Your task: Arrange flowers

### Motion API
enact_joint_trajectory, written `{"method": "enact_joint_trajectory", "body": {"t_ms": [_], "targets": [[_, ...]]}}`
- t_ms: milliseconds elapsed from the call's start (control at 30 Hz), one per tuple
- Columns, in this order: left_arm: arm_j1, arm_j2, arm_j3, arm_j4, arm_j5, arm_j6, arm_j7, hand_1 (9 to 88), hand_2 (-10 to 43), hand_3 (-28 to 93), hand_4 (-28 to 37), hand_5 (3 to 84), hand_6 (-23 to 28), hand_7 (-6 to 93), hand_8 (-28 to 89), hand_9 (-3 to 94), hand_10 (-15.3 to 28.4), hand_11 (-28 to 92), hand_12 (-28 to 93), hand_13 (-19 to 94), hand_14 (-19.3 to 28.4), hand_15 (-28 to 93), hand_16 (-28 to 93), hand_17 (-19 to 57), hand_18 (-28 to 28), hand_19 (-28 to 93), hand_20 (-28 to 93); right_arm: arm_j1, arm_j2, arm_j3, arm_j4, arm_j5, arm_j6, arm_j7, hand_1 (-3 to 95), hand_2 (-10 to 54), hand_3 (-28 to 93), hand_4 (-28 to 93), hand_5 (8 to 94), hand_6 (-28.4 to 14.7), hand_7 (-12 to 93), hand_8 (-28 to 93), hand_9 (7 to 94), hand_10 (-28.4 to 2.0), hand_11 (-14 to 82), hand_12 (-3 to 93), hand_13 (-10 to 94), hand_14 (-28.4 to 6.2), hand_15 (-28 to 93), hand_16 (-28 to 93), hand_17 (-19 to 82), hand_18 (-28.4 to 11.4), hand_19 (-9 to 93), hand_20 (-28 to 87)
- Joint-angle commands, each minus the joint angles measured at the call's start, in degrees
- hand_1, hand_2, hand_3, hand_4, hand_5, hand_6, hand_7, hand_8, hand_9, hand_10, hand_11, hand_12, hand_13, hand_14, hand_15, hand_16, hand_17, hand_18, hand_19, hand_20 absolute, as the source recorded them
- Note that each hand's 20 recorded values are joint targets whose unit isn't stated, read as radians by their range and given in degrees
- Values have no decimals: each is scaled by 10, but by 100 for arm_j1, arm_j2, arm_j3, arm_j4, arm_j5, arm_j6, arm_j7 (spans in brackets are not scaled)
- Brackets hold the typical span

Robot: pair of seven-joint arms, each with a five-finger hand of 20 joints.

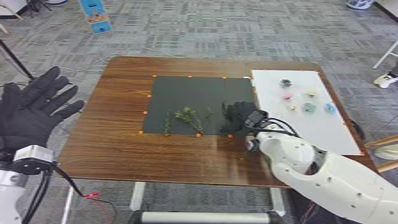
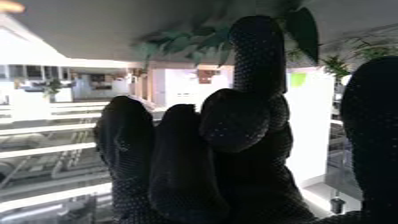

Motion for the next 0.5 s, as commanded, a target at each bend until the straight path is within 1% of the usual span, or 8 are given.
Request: {"method": "enact_joint_trajectory", "body": {"t_ms": [33,167,300,367,400,433,467,500], "targets": [[67,-44,-33,-44,18,-8,-15,221,-67,609,-283,281,29,138,-75,236,112,121,163,194,147,121,43,-95,270,421,3,-29,532,625,-666,122,140,109,209,-95,784,-282,765,11,509,-114,844,-87,624,404,813,-62,873,427,486,-225,932,710],[60,-35,-22,-34,16,-10,-23,221,-67,607,-283,281,29,139,-75,237,112,122,164,194,148,122,42,-95,270,421,3,-311,860,1180,-942,266,144,387,202,-95,781,-283,754,8,503,-113,832,-91,621,404,801,-66,868,428,473,-228,932,706],[97,-50,-23,-43,18,-10,-14,221,-66,607,-283,281,29,139,-75,237,112,122,163,194,148,122,42,-96,270,421,3,-514,914,1347,-616,143,292,1130,223,-95,777,-280,705,-5,437,-118,788,-107,567,383,754,-76,849,422,424,-224,932,660],[99,-50,-15,-42,15,-7,-19,219,-67,612,-283,281,29,138,-75,237,112,122,163,194,148,122,42,-95,270,421,3,-695,974,1477,-440,167,224,1325,236,-95,775,-279,663,-8,371,-113,753,-109,444,325,731,-76,844,415,399,-223,932,633],[96,-50,-22,-43,15,-19,-31,219,-68,612,-283,281,29,138,-75,237,112,122,163,194,148,122,42,-95,270,422,3,-784,1006,1561,-423,215,40,1516,237,-95,778,-281,619,-18,312,-105,708,-112,359,288,716,-80,843,408,381,-227,932,619],[100,-46,-26,-43,17,-30,-23,219,-67,611,-283,281,29,138,-74,236,112,122,163,194,148,122,42,-95,270,421,3,-887,1063,1603,-350,195,109,1543,238,-95,782,-282,577,-28,279,-101,659,-117,303,264,699,-83,842,403,364,-228,931,606],[107,-38,-34,-48,13,-29,-27,220,-67,609,-283,280,29,139,-74,236,112,122,163,194,148,122,42,-95,270,421,3,-1016,1129,1693,-299,195,84,1502,238,-95,784,-282,547,-35,261,-99,624,-122,275,252,686,-87,842,399,352,-227,930,598],[114,-38,-46,-55,15,-31,-26,219,-68,612,-283,281,29,138,-74,237,112,121,163,194,148,122,42,-96,270,422,3,-1136,1143,1833,-316,208,-203,1615,242,-95,787,-282,513,-42,243,-98,583,-126,242,237,669,-91,843,392,337,-228,921,590]]}}
